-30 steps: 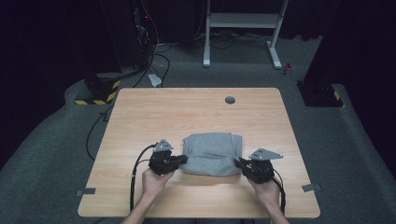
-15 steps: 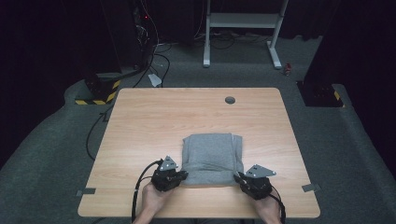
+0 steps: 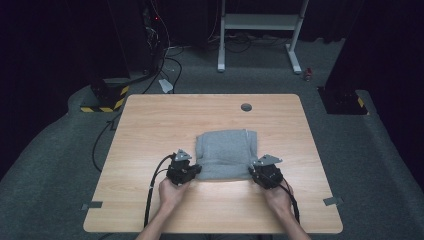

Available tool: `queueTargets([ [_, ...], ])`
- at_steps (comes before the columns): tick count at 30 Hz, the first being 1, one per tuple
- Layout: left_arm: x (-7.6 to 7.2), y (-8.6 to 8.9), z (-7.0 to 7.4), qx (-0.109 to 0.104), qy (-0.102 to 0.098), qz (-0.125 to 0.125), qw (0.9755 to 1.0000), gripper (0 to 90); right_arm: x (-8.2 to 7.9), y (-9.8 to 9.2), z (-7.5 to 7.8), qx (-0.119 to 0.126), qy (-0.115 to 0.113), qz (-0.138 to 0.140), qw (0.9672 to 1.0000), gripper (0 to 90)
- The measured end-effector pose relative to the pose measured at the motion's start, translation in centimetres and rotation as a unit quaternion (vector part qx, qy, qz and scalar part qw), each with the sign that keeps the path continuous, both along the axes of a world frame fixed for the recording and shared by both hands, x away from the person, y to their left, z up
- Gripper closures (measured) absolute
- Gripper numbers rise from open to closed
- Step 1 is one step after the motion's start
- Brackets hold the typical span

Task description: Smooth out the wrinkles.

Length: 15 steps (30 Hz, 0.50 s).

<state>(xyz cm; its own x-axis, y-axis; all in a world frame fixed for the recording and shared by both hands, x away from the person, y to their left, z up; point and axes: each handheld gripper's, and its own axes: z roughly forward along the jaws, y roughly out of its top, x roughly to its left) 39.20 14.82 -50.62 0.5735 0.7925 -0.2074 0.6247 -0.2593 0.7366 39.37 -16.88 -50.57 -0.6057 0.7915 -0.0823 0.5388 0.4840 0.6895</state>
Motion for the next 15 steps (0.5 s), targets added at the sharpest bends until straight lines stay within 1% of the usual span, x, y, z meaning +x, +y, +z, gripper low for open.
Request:
queueTargets([
  [2,-0.7,0.1,0.5,-0.003,-0.010,-0.008,0.9999,82.8,-0.2,-0.2,0.4,0.012,-0.005,0.000,0.9999,77.6],
  [4,-1.6,0.1,0.8,0.005,-0.016,-0.019,0.9997,81.4,-1.1,-0.4,0.7,0.022,-0.012,0.005,0.9997,76.1],
  [7,-2.9,0.2,1.1,0.007,-0.022,-0.034,0.9992,80.1,-2.6,-0.8,0.9,0.029,-0.015,0.017,0.9993,72.8],
  [10,-4.0,0.3,0.9,0.010,-0.023,-0.045,0.9987,79.7,-4.0,-1.4,0.7,0.043,-0.016,0.024,0.9987,72.1],
  [15,-5.0,0.4,0.4,0.015,-0.018,-0.052,0.9984,80.3,-5.3,-1.9,-0.2,0.038,-0.009,0.031,0.9988,72.9],
])
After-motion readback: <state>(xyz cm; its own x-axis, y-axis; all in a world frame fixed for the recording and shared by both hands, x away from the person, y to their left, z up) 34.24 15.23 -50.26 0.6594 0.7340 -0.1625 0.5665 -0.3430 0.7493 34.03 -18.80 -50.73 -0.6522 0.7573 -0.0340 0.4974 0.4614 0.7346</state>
